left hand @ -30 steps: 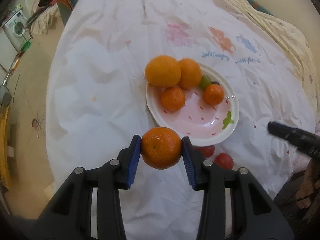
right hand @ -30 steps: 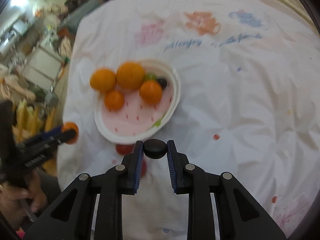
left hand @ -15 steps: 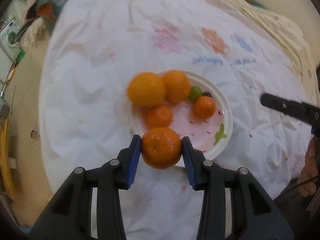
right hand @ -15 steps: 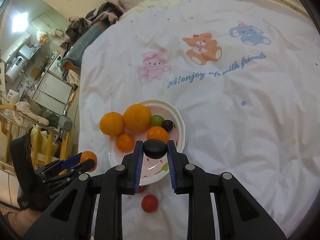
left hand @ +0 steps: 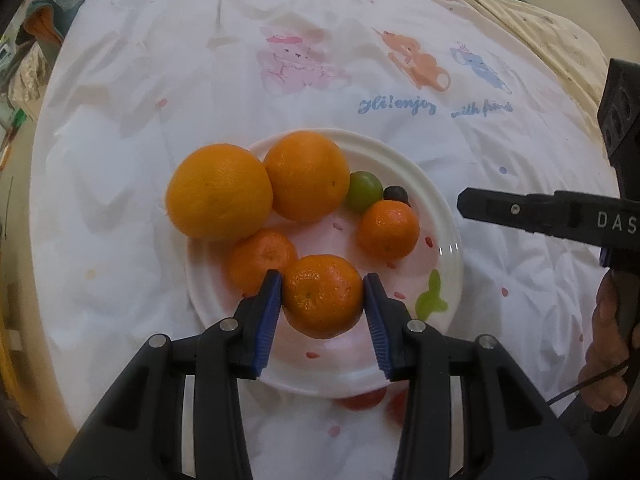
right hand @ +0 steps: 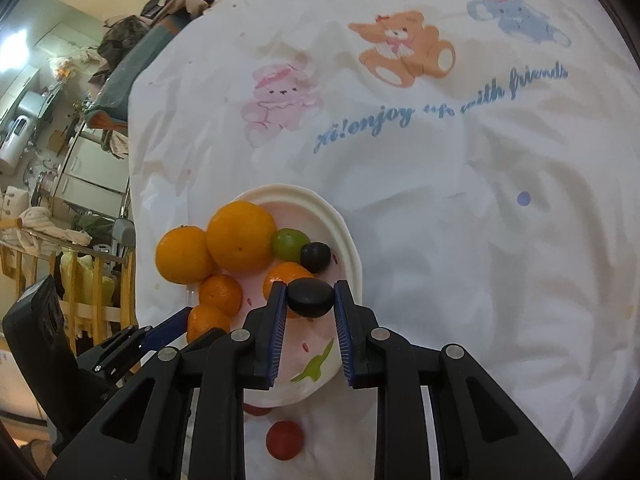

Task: Organize fruits
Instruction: 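Lower the tangerine onto the plate and open the left gripper while the right releases its plum there, then withdraw both open grippers from the plate toward the red tomatoes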

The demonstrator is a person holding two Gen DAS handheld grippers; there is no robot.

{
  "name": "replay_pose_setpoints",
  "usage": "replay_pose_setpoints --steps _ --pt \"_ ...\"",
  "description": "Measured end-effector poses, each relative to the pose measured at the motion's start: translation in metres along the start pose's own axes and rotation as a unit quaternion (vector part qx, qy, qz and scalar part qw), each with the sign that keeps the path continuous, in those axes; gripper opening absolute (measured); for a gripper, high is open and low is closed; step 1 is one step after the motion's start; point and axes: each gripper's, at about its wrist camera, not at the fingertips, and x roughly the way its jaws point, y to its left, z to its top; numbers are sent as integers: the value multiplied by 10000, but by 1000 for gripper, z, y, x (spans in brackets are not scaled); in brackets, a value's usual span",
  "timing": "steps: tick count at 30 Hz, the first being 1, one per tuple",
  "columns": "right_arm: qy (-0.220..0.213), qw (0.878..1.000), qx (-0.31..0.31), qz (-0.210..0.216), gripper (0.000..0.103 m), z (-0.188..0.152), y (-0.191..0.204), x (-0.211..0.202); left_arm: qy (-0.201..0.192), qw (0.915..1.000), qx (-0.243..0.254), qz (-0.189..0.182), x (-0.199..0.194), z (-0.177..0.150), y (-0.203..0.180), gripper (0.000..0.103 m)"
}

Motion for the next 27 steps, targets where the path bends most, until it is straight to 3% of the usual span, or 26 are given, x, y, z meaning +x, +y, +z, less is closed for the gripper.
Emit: replay_pose_setpoints --steps 9,17,19,20,21,23,24,25,27 --pt "271 9989 369 103 26 -2 -13 16 -121 9999 12 -50 11 4 -2 38" --pt "107 9984 549 76 29 1 -20 12 -83 10000 -31 -26 18 14 -1 39" --pt "76 9986 524 43 45 3 -18 9 -72 9999 79 11 19 13 -3 39" --pt "22 9989 462 -42 61 3 -16 7 -61 9999 105 35 19 13 -3 39" --pt "-42 9991 418 -71 63 3 -14 5 -50 9999 115 32 19 12 -4 40" --pt "-96 9993 348 -96 63 5 -12 1 -79 9999 78 -5 17 12 -2 52" --pt "-124 9993 331 -112 63 5 -11 -1 -150 9999 44 -26 14 12 -1 66" --pt "-157 9993 339 -89 63 5 -10 -3 -222 9997 40 -34 12 12 -1 74" --pt "-187 9993 322 -74 63 6 -9 -6 -281 9996 75 -26 9 13 -2 78"
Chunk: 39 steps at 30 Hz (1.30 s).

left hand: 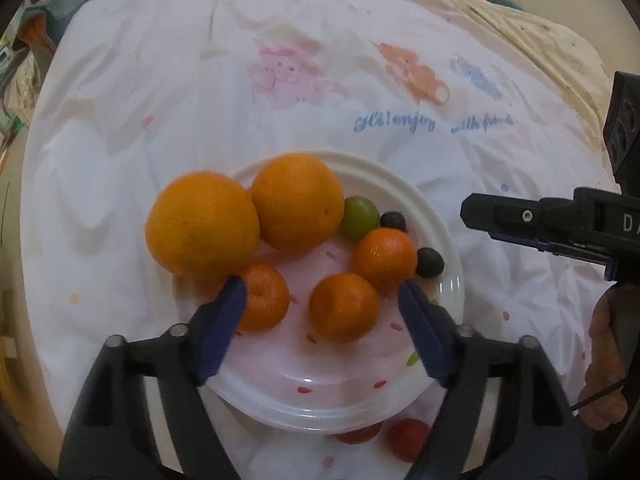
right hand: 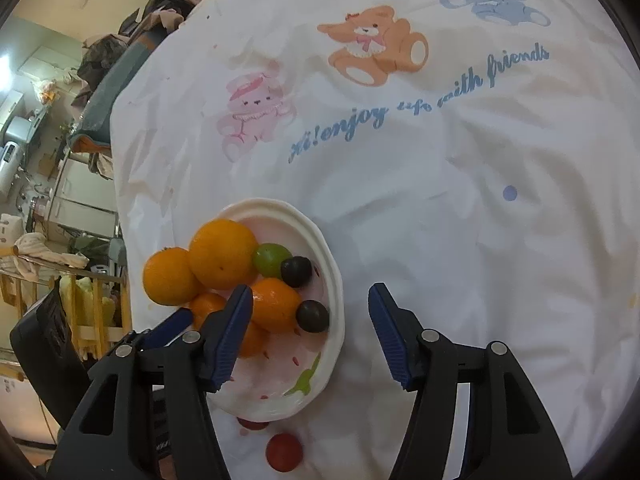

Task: Organize fruits
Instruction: 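Withdraw both open grippers from the plate toward the red tomatoes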

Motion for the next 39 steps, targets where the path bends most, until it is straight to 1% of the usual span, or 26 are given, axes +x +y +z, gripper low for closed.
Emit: replay_pose_setpoints --steps 4,6,8,11,14,18,23,25,28,30,33,39 --pt "-64 9998 -139 -83 63 1 5 -4 73 9999 -71 -15 -8 -2 6 78" --pt "-111 9996 -206 -150 63 3 10 -6 17 9999 -111 74 -21 -8 14 78" --pt "-163 9994 -283 -113 63 3 17 -9 -9 9998 -141 158 -31 -11 21 78" --pt "-252 9988 -420 -84 63 -1 27 -17 5 9990 -356 265 -49 -15 35 78" --pt "-333 9985 -426 25 63 -10 31 -28 -76 9985 -445 308 -65 -24 42 78" --pt "-343 9981 -471 178 64 -24 39 -39 -180 9976 -530 409 -88 -43 49 78" --pt "-347 9968 -700 180 64 -40 49 -48 -283 9966 -601 488 -105 -61 55 78" --pt "-306 9968 -701 239 64 -49 48 -50 -328 9967 -572 480 -110 -70 56 78" --pt "-240 9974 -617 276 64 -65 44 -52 -333 9961 -570 593 -117 -80 60 78" --pt "-220 9974 -631 264 64 -73 44 -53 -419 9948 -625 683 -122 -86 63 78" --pt "-188 9974 -681 168 64 -85 44 -53 -496 9937 -712 713 -127 -90 65 78" --pt "-52 9977 -672 -12 64 -110 42 -46 -677 9933 -617 708 -132 -90 58 78"
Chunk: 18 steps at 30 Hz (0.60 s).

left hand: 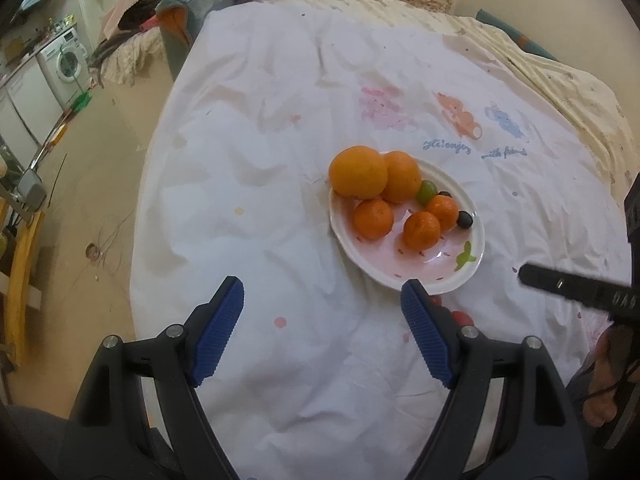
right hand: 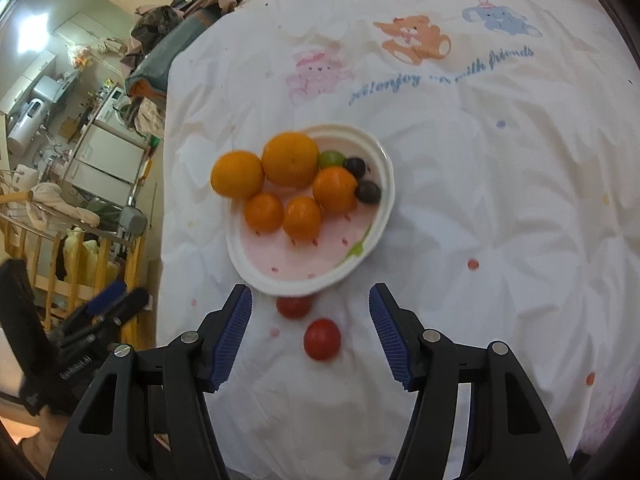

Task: Organize fruits
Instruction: 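Withdraw both open grippers from the plate toward the red tomatoes, then grasp the large red tomato with the right gripper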

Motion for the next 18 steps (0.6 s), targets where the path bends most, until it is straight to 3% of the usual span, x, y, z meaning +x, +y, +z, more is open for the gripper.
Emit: replay_pose_setpoints --steps 12,18 --pt "777 9936 -587 -573 63 -22 19 58 68 9999 -107 61 10 -4 1 78" --pt "871 9903 -750 -778 54 -23 28 76 95 9998 -156 93 14 -3 6 78"
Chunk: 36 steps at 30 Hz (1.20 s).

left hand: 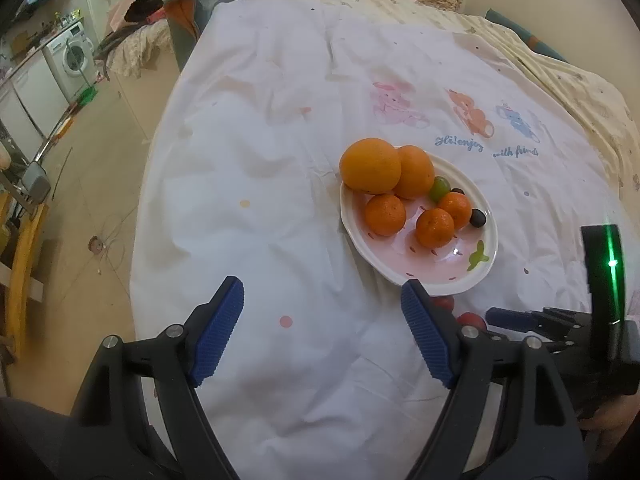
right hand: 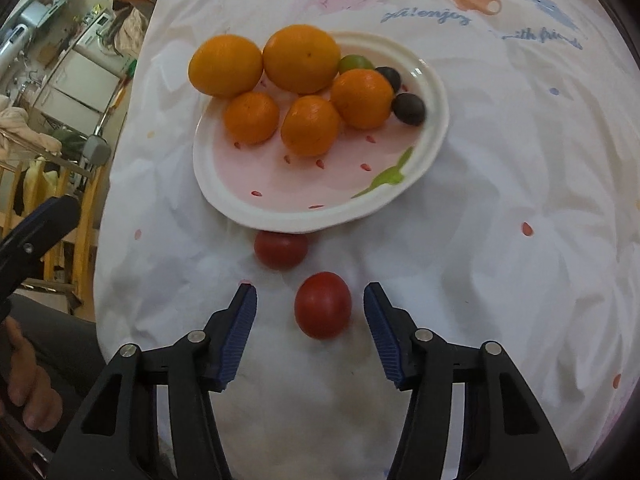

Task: Organize fruits
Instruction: 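Grasp the large red tomato with the right gripper, then lift the red tomato with the right gripper while the left gripper grasps a small red tomato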

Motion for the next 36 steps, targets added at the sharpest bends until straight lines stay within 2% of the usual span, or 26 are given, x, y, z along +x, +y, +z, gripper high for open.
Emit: replay_pose_setpoints --steps 4,7,8,14,24,30,32,35,36 --pt "125 9995 -198 -197 49 -2 5 10 76 9999 -128 -89 3 1 4 78" --pt "223 9989 -334 -223 34 -4 7 14 113 9997 -159 -177 4 2 4 78" --pt "228 9988 -372 -209 33 -4 7 14 118 9996 -161 -195 4 2 3 78" --pt "24 9998 -202 76 33 -2 1 -7 107 9998 -27 -139 5 0 -1 78" --pt "-723 9919 720 754 33 6 -44 -60 226 9996 155 -92 11 -5 -13 78" --pt "-1009 9842 1157 883 33 15 -61 -76 699 9967 174 -368 31 -17 -43 78" --pt "-1067 9811 1337 904 33 15 -70 -81 759 9962 254 -350 38 -22 -55 77" --pt "-1145 9764 1566 955 33 15 -82 -85 881 9947 383 -366 53 -28 -78 72" --pt "-1155 9750 1626 982 33 15 -86 -86 925 9942 390 -388 58 -30 -83 65"
